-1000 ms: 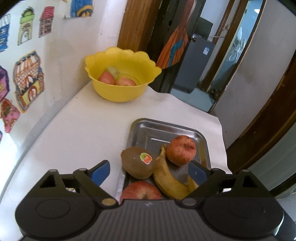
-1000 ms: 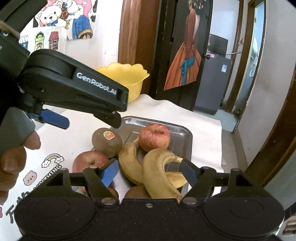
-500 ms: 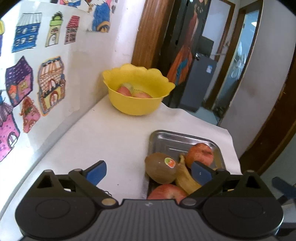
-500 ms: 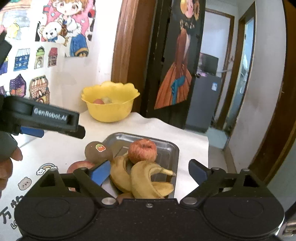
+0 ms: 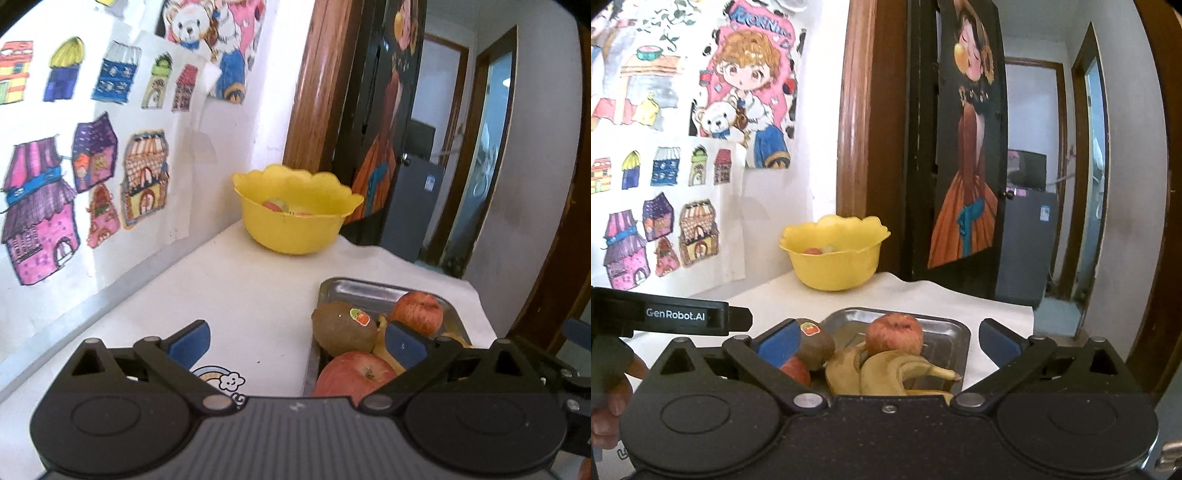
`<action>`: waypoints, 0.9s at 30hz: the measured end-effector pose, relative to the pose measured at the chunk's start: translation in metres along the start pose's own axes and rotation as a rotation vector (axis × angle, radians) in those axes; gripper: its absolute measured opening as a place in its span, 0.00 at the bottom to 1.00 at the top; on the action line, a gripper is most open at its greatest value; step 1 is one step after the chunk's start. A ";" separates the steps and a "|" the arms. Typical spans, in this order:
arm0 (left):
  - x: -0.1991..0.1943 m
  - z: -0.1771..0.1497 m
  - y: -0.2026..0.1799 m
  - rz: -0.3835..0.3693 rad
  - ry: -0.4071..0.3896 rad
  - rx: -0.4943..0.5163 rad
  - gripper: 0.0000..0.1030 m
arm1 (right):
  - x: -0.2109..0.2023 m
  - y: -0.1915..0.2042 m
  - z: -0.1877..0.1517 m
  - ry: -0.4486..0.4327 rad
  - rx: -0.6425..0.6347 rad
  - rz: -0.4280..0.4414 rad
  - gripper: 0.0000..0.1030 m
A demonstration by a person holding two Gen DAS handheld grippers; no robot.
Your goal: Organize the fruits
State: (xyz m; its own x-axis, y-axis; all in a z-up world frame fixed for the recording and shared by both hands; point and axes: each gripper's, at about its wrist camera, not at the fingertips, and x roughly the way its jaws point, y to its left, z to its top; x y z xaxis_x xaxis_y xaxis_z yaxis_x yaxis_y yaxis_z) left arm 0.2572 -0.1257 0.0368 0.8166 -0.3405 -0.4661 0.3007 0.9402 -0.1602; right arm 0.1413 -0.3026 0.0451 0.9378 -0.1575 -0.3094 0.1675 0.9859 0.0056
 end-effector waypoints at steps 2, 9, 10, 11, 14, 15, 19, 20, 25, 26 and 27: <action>-0.008 -0.003 0.001 -0.003 -0.027 0.004 1.00 | -0.005 0.001 -0.003 -0.027 -0.003 0.004 0.99; -0.044 -0.017 0.011 -0.010 -0.089 0.000 1.00 | -0.032 0.004 -0.016 -0.116 0.028 0.019 0.99; -0.049 -0.020 0.012 -0.007 -0.095 -0.003 1.00 | -0.038 0.004 -0.018 -0.131 0.032 0.020 0.99; -0.055 -0.023 0.013 -0.005 -0.099 -0.004 1.00 | -0.043 0.005 -0.019 -0.138 0.037 0.024 0.99; -0.081 -0.034 0.013 -0.003 -0.124 -0.004 1.00 | -0.064 0.008 -0.023 -0.148 0.046 0.018 0.99; -0.091 -0.037 0.014 0.005 -0.132 -0.008 1.00 | -0.075 0.009 -0.024 -0.154 0.048 0.014 0.99; -0.132 -0.047 0.014 0.012 -0.144 -0.020 1.00 | -0.116 0.014 -0.025 -0.172 0.052 0.016 0.99; -0.139 -0.048 0.014 0.011 -0.151 -0.020 1.00 | -0.124 0.015 -0.024 -0.175 0.046 0.017 0.99; -0.177 -0.060 0.012 0.035 -0.172 0.004 1.00 | -0.163 0.028 -0.026 -0.197 0.028 0.029 0.99; -0.182 -0.063 0.012 0.037 -0.172 0.012 1.00 | -0.168 0.030 -0.027 -0.199 0.028 0.033 0.99; -0.186 -0.065 0.012 0.037 -0.174 0.016 1.00 | -0.174 0.032 -0.028 -0.200 0.026 0.036 0.99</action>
State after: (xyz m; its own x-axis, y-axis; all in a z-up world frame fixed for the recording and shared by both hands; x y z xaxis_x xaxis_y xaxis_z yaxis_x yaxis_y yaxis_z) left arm 0.0766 -0.0505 0.0647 0.8999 -0.3033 -0.3135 0.2754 0.9524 -0.1308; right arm -0.0247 -0.2417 0.0727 0.9846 -0.1333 -0.1131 0.1384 0.9896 0.0385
